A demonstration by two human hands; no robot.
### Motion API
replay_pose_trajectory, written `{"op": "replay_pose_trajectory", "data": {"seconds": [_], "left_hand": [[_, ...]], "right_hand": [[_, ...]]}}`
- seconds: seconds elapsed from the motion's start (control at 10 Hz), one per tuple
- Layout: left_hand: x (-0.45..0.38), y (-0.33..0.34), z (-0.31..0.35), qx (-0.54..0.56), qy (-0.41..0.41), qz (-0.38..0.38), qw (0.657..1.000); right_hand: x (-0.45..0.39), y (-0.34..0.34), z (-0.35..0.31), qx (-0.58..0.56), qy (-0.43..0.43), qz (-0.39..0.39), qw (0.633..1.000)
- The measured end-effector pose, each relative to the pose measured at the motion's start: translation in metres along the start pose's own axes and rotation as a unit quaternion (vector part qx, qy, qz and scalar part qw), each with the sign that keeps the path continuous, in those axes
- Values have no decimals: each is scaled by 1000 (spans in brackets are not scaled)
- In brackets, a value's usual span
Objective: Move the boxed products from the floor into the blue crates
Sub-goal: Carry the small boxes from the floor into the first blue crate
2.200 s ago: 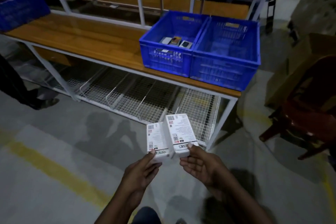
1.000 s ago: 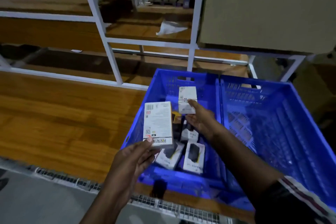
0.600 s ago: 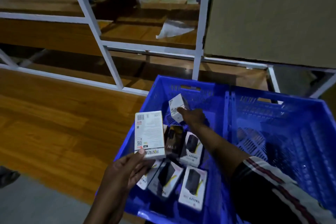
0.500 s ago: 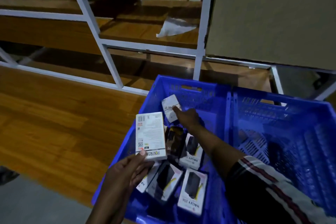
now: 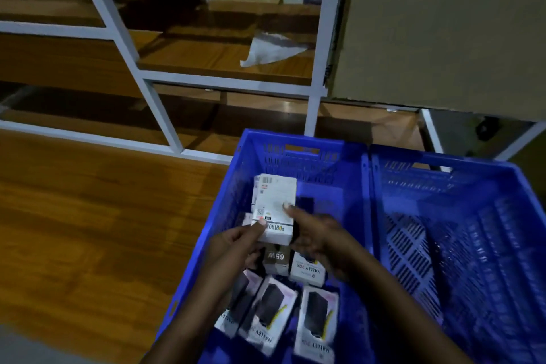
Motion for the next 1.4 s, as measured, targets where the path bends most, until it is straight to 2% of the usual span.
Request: {"op": "replay_pose_trajectory", "data": {"seconds": [0.1, 0.2, 0.3, 0.4, 0.6, 0.7, 0.8, 0.9, 1.0, 1.1, 1.2, 1.3, 1.4], "left_hand": [[-19, 4, -7, -26, -15, -32, 999], [-25, 3, -6, -150, 23, -62, 986], [-33, -3, -12, -228, 57, -84, 968], [-31, -7, -15, -229, 69, -113, 964], [-31, -28, -43, -204, 49, -128, 969], [-30, -28, -45, -207, 61, -156, 964], [-27, -24, -40, -205, 79, -152, 964], [-21, -17, -40, -240, 85, -144, 956], [-10, -1, -39, -270, 107, -158, 944], [14, 22, -35, -317, 147, -192, 917], [48, 44, -29, -306, 184, -222, 907], [92, 68, -26, -290, 238, -244, 894], [151, 98, -34, -281, 275, -305, 867]], "right_hand": [[3, -16, 27, -45, -8, 63, 997], [0, -41, 31, -45, -5, 175, 984], [-8, -66, 6, 53, -39, 266, 962], [-36, -80, -19, 251, -13, 316, 915], [-67, -60, -26, 385, -24, 286, 877], [-67, -60, -25, 444, -30, 305, 842], [-36, -47, -23, 503, -30, 301, 809], [16, -36, -15, 455, -118, 331, 818], [59, -44, 9, 398, -153, 368, 826], [102, -37, 30, 365, -199, 364, 833], [148, -28, 51, 309, -243, 345, 852], [204, -36, 76, 221, -279, 375, 856], [267, -60, 116, 155, -290, 435, 838]]}}
Point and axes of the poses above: each hand's wrist, its own x-axis away from the middle knuckle, its own y-axis out of the palm, z = x × y, the point moved 8 cm from there along -x, towards the middle knuckle, and after that the axes turned 1 degree about x, right-handed, at the moved point
